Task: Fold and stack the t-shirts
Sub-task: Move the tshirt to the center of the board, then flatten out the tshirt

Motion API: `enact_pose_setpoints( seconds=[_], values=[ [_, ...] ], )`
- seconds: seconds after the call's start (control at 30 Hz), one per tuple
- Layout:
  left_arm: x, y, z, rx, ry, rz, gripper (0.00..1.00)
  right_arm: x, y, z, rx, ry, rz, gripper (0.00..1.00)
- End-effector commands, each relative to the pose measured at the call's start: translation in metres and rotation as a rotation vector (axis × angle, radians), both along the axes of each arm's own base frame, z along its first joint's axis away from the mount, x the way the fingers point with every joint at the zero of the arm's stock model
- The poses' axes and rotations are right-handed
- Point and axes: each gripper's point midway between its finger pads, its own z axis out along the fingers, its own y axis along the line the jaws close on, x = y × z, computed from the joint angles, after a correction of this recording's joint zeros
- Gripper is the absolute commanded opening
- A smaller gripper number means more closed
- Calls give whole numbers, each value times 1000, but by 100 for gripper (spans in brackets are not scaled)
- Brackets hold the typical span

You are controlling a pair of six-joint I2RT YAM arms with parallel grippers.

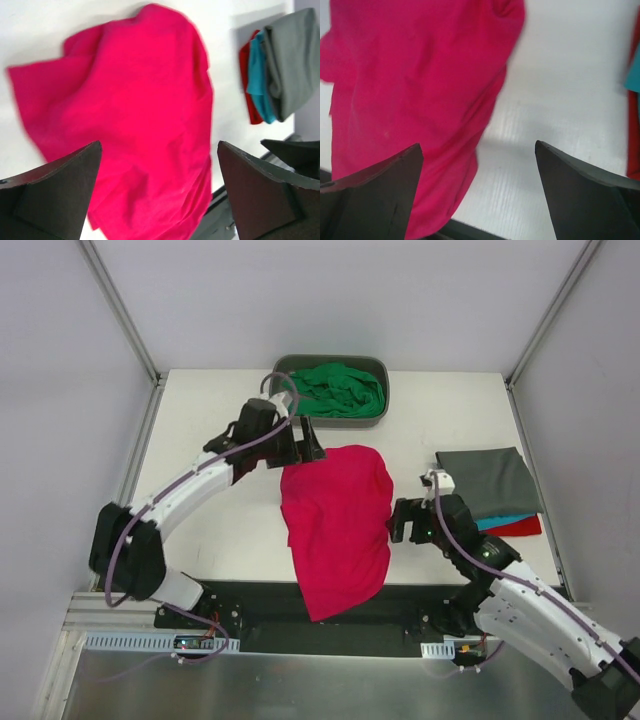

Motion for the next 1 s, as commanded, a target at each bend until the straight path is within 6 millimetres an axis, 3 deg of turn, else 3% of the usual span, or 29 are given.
enact_pose_setpoints(
  seconds=[0.0, 0.13, 0.23, 0.3, 0.37, 0.5, 0.67, 0.83, 0.97],
  values=[
    [-28, 64, 5, 143, -116, 191, 99, -13, 28, 16, -104, -42, 161, 96],
    [-60, 126, -30, 244, -85, 411, 99, -41, 85, 16, -144, -57, 412, 96],
    [-79, 160, -51, 266, -43, 534, 99, -71, 136, 11, -179, -68, 606, 96],
    [-85, 168, -60, 236, -11, 569, 99, -88, 163, 5, -207, -63, 685, 97],
    [-86, 169, -62, 223, 5, 558, 99, -91, 172, -6, -237, -3, 652, 98],
    [-87, 166, -69, 219, 40, 552, 99, -81, 159, -37, -334, 106, 488, 97],
    [-86, 163, -79, 231, 74, 535, 99, -75, 136, -73, -331, 270, 354, 97],
    [-86, 162, -81, 228, 76, 531, 99, -45, 103, -88, -386, 316, 237, 96],
    [-88, 159, -84, 209, 79, 519, 99, -9, 83, -93, -399, 348, 138, 96]
  ],
)
